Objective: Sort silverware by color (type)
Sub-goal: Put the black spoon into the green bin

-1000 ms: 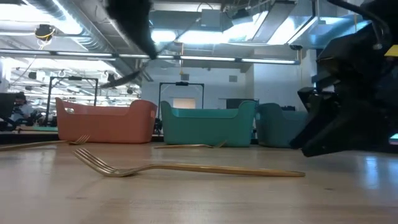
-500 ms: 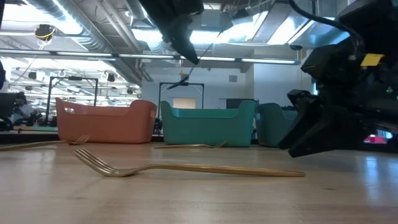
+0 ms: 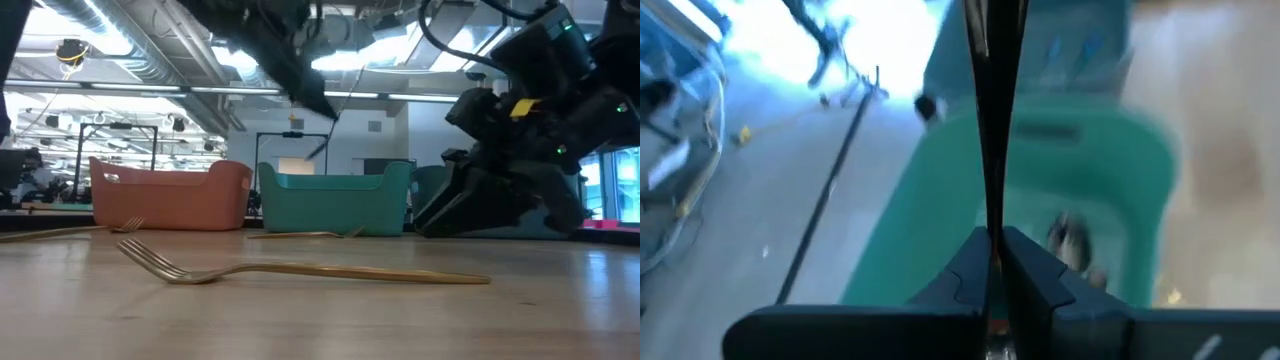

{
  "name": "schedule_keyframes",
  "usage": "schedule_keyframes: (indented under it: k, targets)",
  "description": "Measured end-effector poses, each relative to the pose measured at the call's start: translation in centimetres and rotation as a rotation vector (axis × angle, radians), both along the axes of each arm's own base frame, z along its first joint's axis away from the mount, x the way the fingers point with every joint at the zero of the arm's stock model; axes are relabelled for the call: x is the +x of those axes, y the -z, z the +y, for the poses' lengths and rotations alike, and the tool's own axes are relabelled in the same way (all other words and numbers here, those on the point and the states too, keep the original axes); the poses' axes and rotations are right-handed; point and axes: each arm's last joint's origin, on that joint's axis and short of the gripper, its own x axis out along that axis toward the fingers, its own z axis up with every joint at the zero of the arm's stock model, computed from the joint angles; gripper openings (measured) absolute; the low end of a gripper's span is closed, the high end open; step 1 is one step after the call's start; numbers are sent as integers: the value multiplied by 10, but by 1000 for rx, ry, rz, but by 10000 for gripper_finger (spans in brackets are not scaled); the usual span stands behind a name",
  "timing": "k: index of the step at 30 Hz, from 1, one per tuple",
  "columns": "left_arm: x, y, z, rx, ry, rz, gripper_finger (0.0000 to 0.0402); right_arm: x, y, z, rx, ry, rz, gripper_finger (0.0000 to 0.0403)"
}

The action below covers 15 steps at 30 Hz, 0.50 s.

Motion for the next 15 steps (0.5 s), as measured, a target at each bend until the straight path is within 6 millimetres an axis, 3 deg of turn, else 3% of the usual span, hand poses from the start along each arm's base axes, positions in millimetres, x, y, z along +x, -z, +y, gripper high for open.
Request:
schedule_keyframes:
  k: [8, 15]
  targets:
    - [8, 59, 44, -41, -81, 91, 14, 1, -1, -1, 5, 4, -7, 117]
    - [12, 102, 58, -90, -107, 178, 14, 1, -1, -1, 6, 10, -7, 117]
